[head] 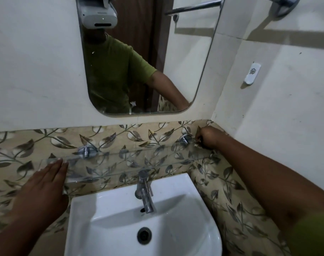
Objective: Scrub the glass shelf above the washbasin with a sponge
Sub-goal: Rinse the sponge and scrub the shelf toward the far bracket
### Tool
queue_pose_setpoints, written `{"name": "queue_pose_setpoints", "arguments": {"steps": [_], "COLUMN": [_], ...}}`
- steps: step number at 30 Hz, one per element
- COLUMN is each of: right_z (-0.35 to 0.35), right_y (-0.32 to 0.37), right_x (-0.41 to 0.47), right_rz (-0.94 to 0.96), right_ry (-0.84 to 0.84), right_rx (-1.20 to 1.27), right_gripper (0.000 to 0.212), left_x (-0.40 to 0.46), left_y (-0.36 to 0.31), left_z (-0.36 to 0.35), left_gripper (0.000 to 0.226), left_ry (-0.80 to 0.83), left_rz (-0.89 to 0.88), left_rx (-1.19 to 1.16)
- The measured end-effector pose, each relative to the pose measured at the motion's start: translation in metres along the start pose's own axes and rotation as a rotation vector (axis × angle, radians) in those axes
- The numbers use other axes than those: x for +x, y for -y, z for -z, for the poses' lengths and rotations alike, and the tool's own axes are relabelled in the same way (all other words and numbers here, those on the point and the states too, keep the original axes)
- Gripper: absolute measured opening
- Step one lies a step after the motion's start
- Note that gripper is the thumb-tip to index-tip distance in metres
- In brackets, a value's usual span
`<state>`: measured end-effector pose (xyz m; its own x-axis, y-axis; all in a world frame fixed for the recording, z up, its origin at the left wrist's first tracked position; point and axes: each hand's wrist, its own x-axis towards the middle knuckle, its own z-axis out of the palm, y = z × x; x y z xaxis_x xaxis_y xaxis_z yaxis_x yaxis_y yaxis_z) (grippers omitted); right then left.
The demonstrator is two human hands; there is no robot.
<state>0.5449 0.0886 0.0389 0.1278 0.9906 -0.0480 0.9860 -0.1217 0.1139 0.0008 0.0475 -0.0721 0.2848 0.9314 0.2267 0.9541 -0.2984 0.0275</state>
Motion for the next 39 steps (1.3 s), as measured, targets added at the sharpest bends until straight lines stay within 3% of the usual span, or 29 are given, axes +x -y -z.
{"name": "queue_pose_setpoints", "arguments": {"steps": [5, 13, 18, 22, 26, 29, 39], "right_z": [-0.001, 0.001, 0.004, -0.008, -0.019, -0.025, -0.029], "right_y": [0.001, 0.012, 0.068, 0.105, 0.087, 0.068, 0.091], "right_x": [0.01, -0.037, -0.044, -0.022, -0.021, -0.024, -0.03], "right_rz": [-0.008, 0.184, 0.318, 0.077, -0.115, -0.208, -0.171], "right_ry": [-0.007, 0.026, -0.094, -0.206, -0.293, -0.374, -0.357], "right_rx": [0.047, 0.061, 0.116, 0.166, 0.183, 0.126, 0.059], "right_gripper": [0.032, 0.034, 0.028, 0.026, 0.021, 0.032, 0.03], "left_x": [-0.001, -0.002, -0.002, -0.005, -0.009, -0.01, -0.012], "left_y": [0.001, -0.002, -0.002, -0.006, -0.01, -0.012, -0.013], "left_z": [0.001, 0.0, 0.002, 0.008, 0.016, 0.019, 0.018], "left_gripper": [0.096, 0.092, 0.093, 0.095, 0.091, 0.092, 0.092], "left_ry": [-0.008, -0.007, 0.015, -0.01, -0.053, -0.067, -0.058], "left_rz": [0.01, 0.004, -0.004, -0.01, -0.019, -0.003, 0.015], "left_rx": [0.022, 0.007, 0.018, 0.018, 0.033, 0.022, 0.012]}}
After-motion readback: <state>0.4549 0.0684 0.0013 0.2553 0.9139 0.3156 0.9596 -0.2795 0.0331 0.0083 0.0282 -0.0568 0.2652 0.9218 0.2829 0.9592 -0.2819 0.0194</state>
